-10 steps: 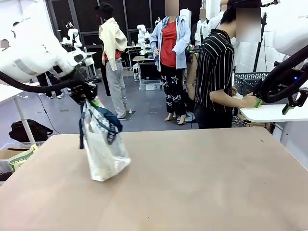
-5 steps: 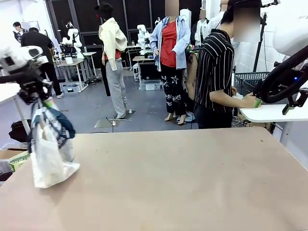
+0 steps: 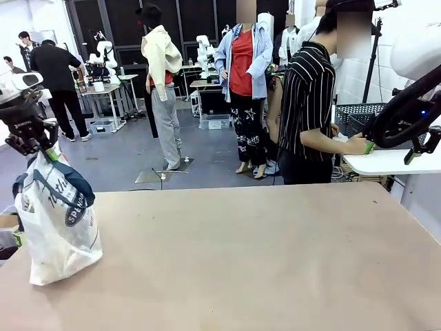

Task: Transfer purchased items from the store into the shopping bag.
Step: Move the Reusable shopping bag to the right side of the table.

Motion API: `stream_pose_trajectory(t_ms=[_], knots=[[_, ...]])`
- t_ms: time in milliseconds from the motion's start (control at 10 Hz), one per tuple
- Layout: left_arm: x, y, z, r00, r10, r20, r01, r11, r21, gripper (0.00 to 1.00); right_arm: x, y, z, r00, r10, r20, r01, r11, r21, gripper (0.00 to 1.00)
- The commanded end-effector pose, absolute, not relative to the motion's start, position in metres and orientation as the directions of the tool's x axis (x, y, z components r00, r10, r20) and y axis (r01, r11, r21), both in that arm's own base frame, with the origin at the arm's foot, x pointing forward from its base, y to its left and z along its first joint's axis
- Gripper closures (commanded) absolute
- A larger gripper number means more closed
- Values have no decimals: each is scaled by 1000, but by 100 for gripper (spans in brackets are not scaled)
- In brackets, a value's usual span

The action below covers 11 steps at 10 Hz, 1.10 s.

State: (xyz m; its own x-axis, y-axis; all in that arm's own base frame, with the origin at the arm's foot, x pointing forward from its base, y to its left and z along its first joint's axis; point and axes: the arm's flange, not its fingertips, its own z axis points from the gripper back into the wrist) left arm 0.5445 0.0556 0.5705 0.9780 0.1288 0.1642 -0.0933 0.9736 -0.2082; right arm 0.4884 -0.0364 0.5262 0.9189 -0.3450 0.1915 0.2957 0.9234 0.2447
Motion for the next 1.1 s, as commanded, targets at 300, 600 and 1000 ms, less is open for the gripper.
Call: stream_pose_trajectory(t_ms=[300,600,1000], knots=[[550,10,621,951,82,299,-41,989,-140,0,489,-36,525,923,-332,193,283,928,243,0],[529,-76,646,892,-128,434,156,987,-29,0,489,-36,525,923,-332,193,283,928,243,0],[589,-182,586,911,-308,274,338,938,-70,0,489,-36,525,923,-332,193,283,928,243,0]])
